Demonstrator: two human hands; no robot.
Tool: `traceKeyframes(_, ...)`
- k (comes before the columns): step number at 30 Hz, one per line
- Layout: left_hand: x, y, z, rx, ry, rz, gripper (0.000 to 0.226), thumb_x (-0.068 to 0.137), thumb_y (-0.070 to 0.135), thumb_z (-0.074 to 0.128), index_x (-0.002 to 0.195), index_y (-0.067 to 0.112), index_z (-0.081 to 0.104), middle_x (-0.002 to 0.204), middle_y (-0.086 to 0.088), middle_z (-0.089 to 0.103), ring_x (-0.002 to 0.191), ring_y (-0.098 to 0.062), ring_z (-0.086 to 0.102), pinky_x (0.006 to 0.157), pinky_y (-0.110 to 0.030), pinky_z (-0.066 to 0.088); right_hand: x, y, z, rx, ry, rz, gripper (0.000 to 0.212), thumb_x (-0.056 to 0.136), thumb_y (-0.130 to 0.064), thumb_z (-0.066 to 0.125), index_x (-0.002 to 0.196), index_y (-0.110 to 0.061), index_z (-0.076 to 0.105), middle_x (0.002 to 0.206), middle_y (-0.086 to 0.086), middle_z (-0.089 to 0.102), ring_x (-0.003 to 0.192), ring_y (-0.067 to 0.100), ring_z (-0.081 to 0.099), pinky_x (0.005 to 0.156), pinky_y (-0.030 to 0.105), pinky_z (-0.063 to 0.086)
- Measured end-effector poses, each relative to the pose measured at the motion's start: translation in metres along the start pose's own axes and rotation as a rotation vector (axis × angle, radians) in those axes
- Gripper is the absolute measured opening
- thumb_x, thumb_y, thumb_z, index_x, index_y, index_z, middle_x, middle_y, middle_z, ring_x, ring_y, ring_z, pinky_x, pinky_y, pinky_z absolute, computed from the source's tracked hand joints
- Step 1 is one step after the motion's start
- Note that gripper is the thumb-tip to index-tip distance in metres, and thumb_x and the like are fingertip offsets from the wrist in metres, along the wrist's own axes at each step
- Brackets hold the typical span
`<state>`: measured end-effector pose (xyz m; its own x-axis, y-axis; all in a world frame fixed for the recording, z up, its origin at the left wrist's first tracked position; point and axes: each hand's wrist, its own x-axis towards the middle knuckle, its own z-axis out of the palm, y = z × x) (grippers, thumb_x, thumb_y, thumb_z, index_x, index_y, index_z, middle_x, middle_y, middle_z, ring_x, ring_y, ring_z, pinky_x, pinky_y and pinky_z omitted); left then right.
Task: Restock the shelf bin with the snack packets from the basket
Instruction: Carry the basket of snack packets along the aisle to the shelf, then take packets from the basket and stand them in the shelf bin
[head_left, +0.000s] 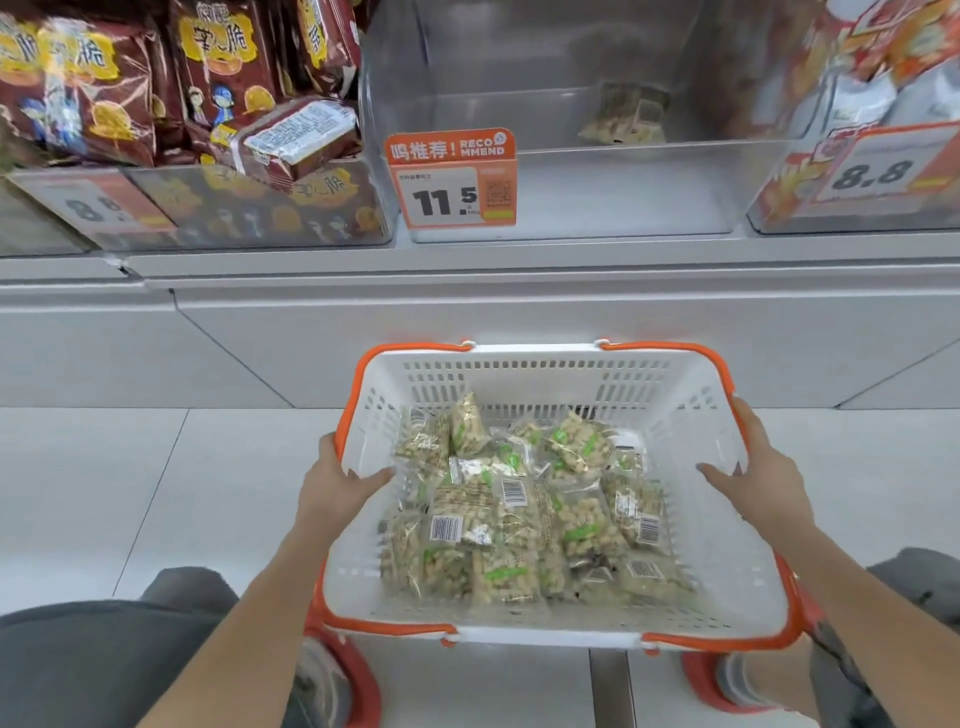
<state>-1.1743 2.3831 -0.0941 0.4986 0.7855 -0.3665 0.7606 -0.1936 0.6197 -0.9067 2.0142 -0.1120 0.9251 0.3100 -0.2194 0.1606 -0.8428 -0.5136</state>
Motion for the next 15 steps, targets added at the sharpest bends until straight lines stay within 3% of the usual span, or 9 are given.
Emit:
traceKeyframes(3, 0.012, 0.002, -0.002, -0.016, 0.038, 0.099, 0.084, 0.076, 0.033, 0.078, 0.141, 0.022, 0.027, 0.123, -0.005, 0.059, 0.098, -0.027, 0.059, 0.081, -0.038, 0.049, 0.003, -0.001, 0.003, -0.067, 0.016, -0.010, 0.093, 0.082, -0.028, 0.072, 0.148, -0.043, 0.008, 0.106, 0.017, 0.061, 0.085, 0.032, 0.061, 0.065, 0.039, 0.050)
traceKeyframes(5, 0.017, 0.004, -0.001, 0.094, 0.012, 0.143, 0.095, 0.075, 0.036, 0.078, 0.147, 0.030, 0.017, 0.128, -0.005, 0.056, 0.104, -0.031, 0.059, 0.081, -0.041, 0.050, 0.005, -0.003, 0.004, -0.111, 0.022, -0.003, 0.090, 0.085, -0.028, 0.069, 0.149, -0.041, 0.008, 0.117, 0.020, 0.054, 0.086, 0.034, 0.060, 0.063, 0.035, 0.044)
traceKeyframes(9, 0.013, 0.000, -0.001, 0.251, -0.045, 0.113, 0.118, 0.069, 0.038, 0.082, 0.148, 0.042, -0.005, 0.128, -0.015, 0.049, 0.108, -0.035, 0.055, 0.086, -0.049, 0.049, 0.001, -0.005, 0.001, -0.126, -0.032, -0.036, 0.085, 0.087, -0.029, 0.066, 0.147, -0.048, 0.009, 0.103, 0.008, 0.044, 0.061, 0.022, 0.054, 0.056, 0.032, 0.042)
traceKeyframes(15, 0.013, 0.003, -0.005, 0.316, -0.108, 0.097, 0.130, 0.066, 0.033, 0.085, 0.148, 0.037, -0.015, 0.128, -0.021, 0.044, 0.109, -0.038, 0.052, 0.089, -0.047, 0.046, 0.004, -0.006, -0.001, -0.192, -0.064, -0.048, 0.077, 0.087, -0.033, 0.065, 0.147, -0.045, 0.018, 0.101, 0.008, 0.040, 0.057, 0.023, 0.052, 0.061, 0.034, 0.048)
